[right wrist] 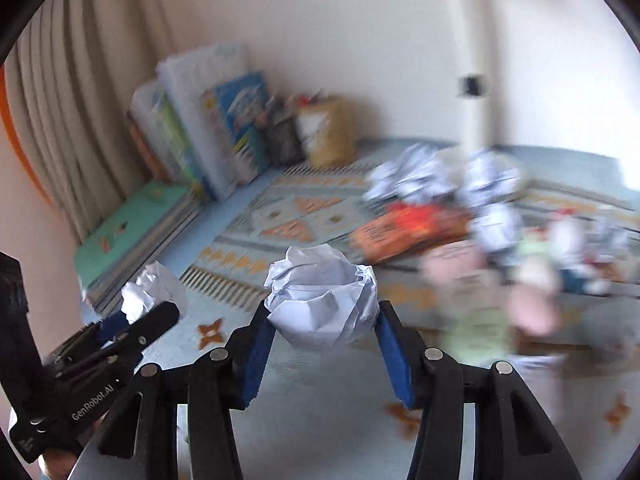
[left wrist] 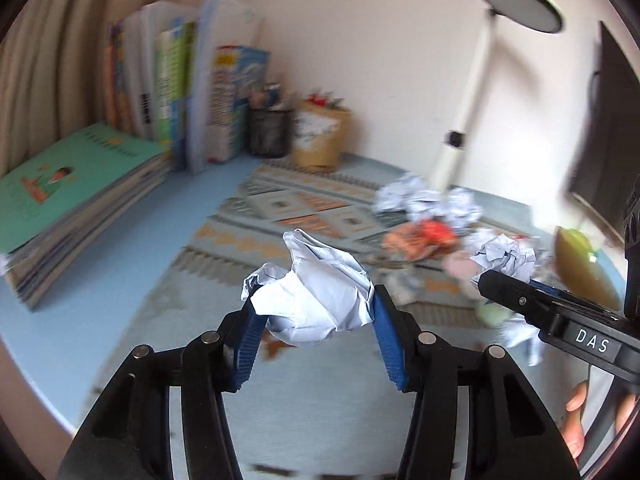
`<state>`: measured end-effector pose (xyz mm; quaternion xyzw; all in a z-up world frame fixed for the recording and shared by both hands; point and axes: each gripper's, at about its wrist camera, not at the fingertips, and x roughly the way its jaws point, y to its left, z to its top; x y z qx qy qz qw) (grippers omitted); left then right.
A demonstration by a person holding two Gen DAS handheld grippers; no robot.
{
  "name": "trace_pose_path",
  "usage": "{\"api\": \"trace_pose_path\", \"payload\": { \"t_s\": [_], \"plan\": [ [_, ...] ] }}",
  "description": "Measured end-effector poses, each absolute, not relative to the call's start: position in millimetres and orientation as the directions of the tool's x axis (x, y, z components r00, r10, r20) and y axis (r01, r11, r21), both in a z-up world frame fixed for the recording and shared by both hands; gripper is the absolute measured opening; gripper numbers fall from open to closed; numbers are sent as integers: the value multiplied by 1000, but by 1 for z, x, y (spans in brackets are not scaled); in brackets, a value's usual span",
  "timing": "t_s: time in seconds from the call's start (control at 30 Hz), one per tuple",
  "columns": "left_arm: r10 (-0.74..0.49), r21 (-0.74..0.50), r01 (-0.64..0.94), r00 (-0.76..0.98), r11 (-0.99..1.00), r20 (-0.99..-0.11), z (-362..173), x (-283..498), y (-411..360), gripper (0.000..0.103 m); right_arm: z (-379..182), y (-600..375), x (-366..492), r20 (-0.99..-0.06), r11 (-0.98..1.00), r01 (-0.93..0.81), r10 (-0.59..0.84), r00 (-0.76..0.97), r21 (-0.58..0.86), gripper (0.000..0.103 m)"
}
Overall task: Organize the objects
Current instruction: 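Close the right gripper on the crumpled white paper ball and lift, then carry the paper ball to the gold bowl and open the right gripper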
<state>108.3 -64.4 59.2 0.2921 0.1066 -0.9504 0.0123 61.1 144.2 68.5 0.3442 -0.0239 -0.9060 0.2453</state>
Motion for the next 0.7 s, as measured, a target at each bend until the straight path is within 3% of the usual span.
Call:
{"api": "trace_pose_path", "payload": {
  "t_s": [0.37, 0.7],
  "plan": [
    [271, -185, -202, -798, -962, -538, 59, 67, 76, 49, 50, 297, 68, -653, -973, 175, -230, -721, 150, 51],
    [334, -204, -264, -762, -943, -555, 41, 68, 100, 50, 24, 321, 63, -692, -971, 165, -238, -682, 172, 52]
  ]
}}
